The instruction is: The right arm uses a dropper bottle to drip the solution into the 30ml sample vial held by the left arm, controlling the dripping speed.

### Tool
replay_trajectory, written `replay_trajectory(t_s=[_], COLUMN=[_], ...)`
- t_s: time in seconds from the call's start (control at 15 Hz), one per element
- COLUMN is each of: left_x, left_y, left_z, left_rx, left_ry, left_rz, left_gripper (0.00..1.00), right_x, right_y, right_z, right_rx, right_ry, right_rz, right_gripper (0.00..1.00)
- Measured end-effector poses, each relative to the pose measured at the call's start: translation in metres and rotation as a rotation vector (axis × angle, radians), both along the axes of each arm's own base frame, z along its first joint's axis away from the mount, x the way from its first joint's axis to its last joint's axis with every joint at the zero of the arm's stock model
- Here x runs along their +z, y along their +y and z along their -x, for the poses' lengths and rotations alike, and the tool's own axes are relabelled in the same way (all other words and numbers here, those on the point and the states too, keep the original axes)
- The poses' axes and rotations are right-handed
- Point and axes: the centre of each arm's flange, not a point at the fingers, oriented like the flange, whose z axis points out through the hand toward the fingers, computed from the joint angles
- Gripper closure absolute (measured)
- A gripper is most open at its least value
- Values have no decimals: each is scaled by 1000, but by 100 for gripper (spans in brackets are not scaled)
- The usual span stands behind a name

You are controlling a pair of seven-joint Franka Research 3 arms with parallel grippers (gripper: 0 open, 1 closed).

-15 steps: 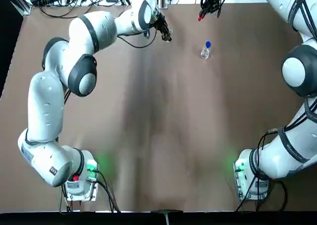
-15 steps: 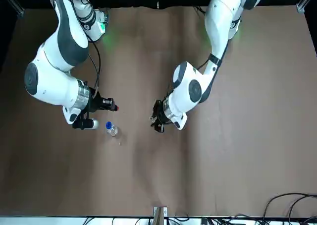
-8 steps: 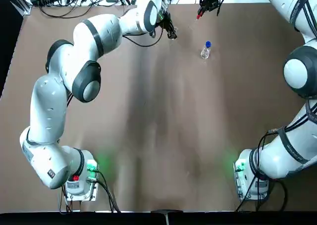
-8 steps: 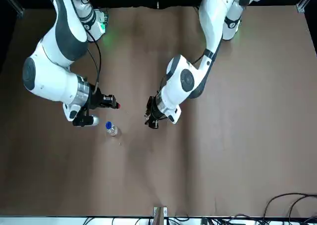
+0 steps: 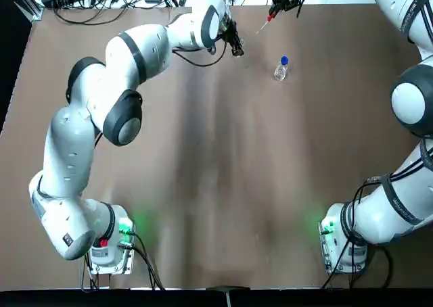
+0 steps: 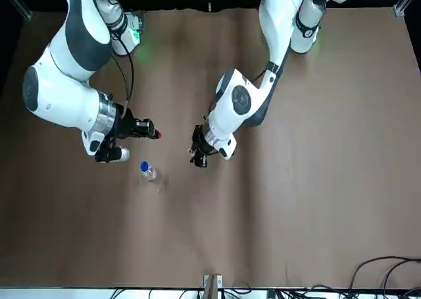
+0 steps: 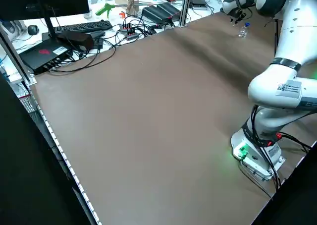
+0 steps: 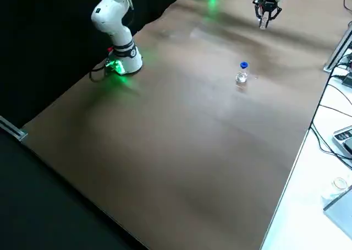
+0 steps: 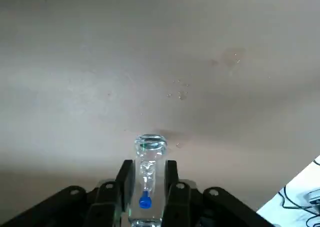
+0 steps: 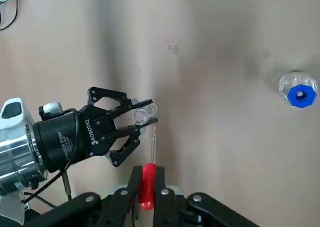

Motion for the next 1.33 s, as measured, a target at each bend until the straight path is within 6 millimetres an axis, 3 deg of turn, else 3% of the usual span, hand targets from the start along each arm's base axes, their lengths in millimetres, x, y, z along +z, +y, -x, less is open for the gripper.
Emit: replay_trajectory(t_s=[0.8,1.33], left_x=[0,0], left_y=[3,4], left_z=[-3,-4], left_rx=[8,10], left_ry=[-3,-4], left_rz=[-4,-5], left_gripper=[68,68], right_x=[-1,-1], right_y=[27,31], right_z=[12,6], right_rx=[39,12], right_ry=[5,-39], right_rz=[0,-8], right_gripper=[86,86])
